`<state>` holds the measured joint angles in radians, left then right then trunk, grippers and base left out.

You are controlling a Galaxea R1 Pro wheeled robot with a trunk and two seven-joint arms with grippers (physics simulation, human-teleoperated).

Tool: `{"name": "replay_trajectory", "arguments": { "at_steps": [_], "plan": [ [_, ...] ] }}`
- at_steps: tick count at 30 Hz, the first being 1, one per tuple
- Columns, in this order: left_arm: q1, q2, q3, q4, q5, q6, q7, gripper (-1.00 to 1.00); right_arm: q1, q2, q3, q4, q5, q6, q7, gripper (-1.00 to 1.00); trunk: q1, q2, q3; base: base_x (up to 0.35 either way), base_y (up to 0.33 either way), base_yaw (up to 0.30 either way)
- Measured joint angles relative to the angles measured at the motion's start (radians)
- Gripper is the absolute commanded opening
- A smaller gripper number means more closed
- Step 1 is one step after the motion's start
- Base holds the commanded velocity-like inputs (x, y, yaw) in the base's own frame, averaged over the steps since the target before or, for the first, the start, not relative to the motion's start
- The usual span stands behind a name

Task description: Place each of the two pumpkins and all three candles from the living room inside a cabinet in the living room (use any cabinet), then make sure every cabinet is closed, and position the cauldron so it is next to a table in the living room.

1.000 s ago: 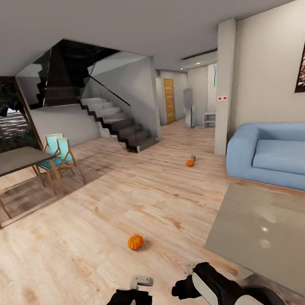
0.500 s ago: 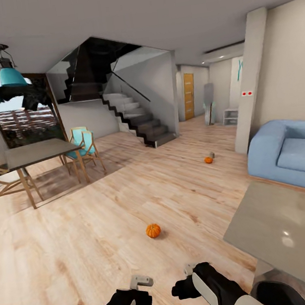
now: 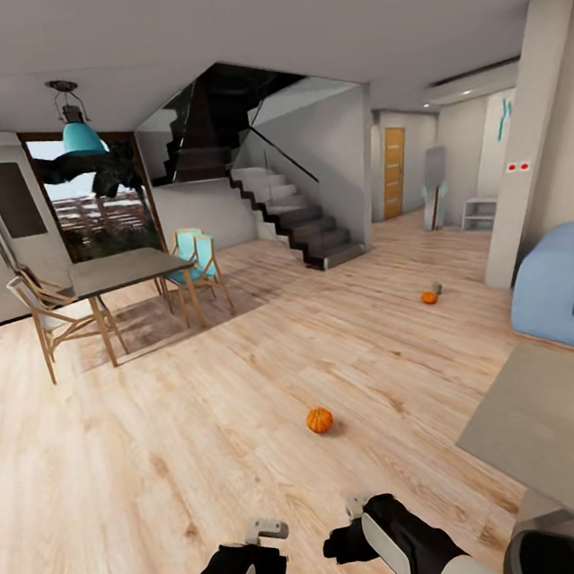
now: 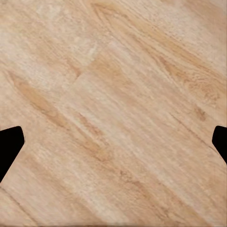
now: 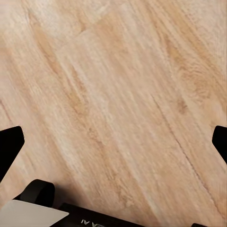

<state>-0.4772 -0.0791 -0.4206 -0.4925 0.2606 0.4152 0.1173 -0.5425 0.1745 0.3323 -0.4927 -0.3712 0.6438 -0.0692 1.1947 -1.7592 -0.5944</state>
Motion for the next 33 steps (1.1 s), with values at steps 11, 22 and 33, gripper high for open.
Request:
{"name": "replay_trajectory", "arguments": {
  "at_steps": [11,22,33],
  "plan": [
    [0.0,0.0,0.0,0.0,-0.001,-0.003,0.0,1.0,0.0,0.0,0.0,0.0,0.0,0.0,0.001,1.0,0.0,0.0,-0.009,-0.001,0.0,0.243],
    [-0.001,0.001,0.0,0.0,-0.004,-0.005,-0.004,1.0,0.0,0.0,0.0,0.0,0.0,-0.001,0.001,1.0,0.0,0.0,-0.017,0.099,0.0,0.243],
    [-0.001,0.001,0.0,0.0,-0.005,-0.009,-0.006,1.0,0.0,0.0,0.017,-0.002,-0.003,-0.009,0.025,1.0,-0.001,0.0,-0.021,0.279,0.0,0.075]
  ]
}}
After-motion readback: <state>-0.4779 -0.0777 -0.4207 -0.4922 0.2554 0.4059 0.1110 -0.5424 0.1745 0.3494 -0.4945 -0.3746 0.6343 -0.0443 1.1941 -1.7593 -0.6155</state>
